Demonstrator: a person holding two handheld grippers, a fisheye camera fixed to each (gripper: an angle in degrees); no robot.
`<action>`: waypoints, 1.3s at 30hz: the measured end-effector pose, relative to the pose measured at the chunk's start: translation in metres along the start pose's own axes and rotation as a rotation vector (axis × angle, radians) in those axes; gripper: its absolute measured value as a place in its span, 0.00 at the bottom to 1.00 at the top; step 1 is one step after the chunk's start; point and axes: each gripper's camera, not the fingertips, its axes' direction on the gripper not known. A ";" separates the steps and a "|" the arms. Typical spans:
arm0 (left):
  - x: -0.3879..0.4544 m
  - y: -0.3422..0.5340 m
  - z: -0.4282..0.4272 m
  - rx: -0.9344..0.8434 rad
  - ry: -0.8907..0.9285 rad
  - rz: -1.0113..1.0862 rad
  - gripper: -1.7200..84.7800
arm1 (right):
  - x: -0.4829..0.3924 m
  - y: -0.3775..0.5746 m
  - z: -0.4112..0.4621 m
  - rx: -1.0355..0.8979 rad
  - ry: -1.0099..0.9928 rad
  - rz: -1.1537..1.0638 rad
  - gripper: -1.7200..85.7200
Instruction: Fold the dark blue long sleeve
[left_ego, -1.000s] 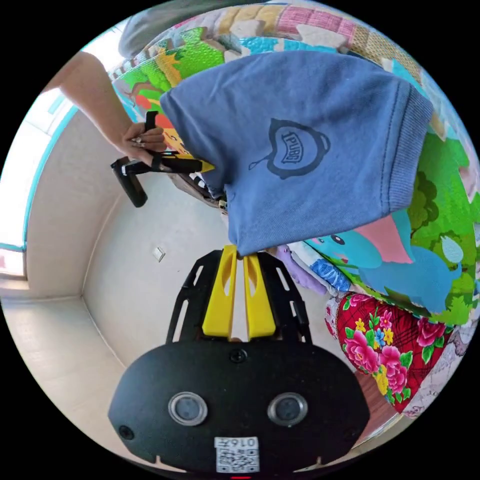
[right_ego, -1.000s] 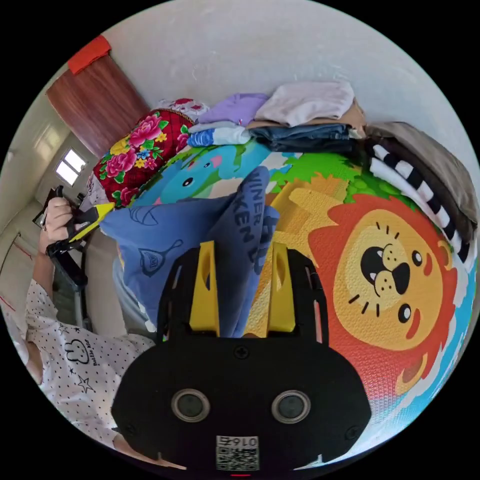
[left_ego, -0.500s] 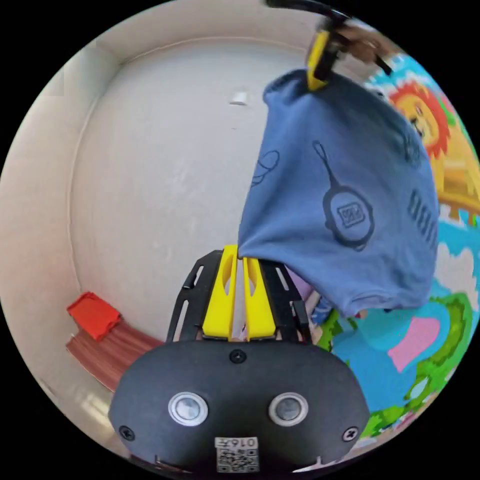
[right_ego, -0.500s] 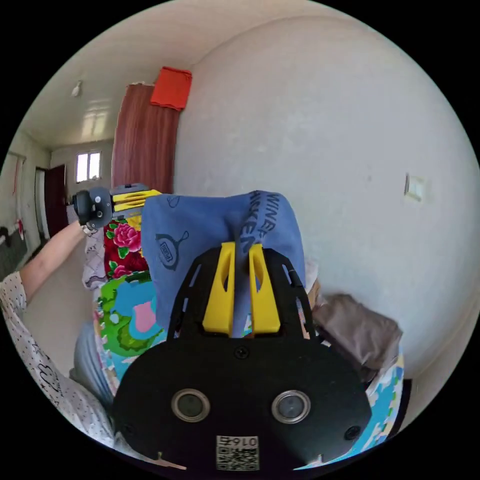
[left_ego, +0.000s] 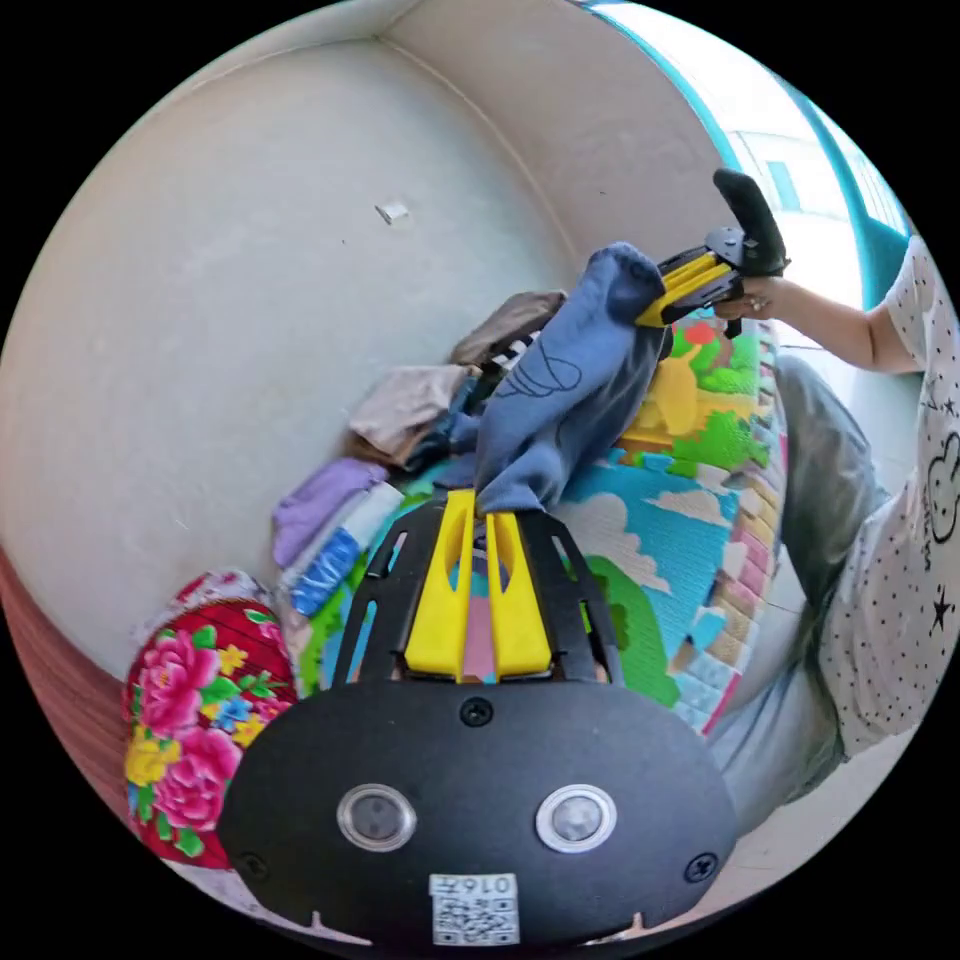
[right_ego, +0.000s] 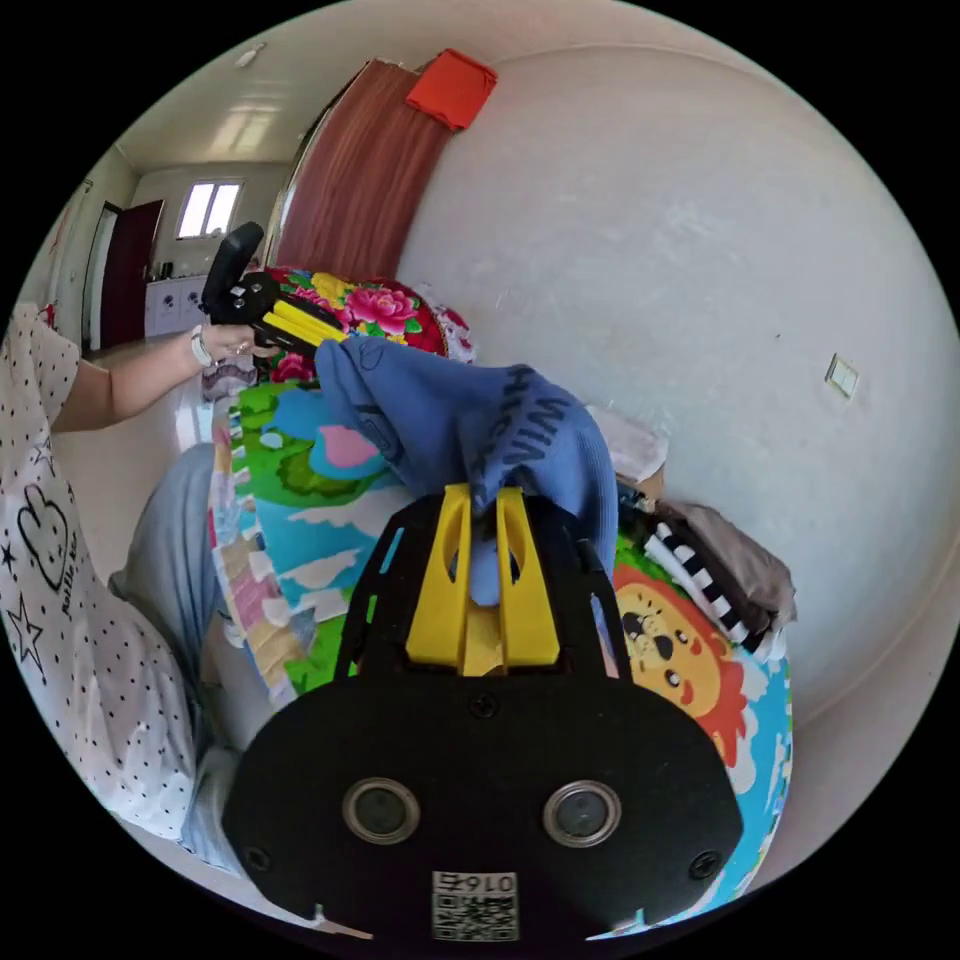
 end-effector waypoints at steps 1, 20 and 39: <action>-0.006 0.021 0.010 -0.012 0.086 -0.086 0.01 | -0.010 0.014 0.001 -0.015 -0.078 0.031 0.07; -0.177 0.033 0.149 -0.354 0.222 -0.707 0.12 | 0.125 0.047 0.019 -0.280 0.079 0.676 0.20; -0.229 -0.008 0.171 -0.253 0.077 -0.809 0.01 | 0.101 0.030 0.037 -0.397 0.517 0.563 0.07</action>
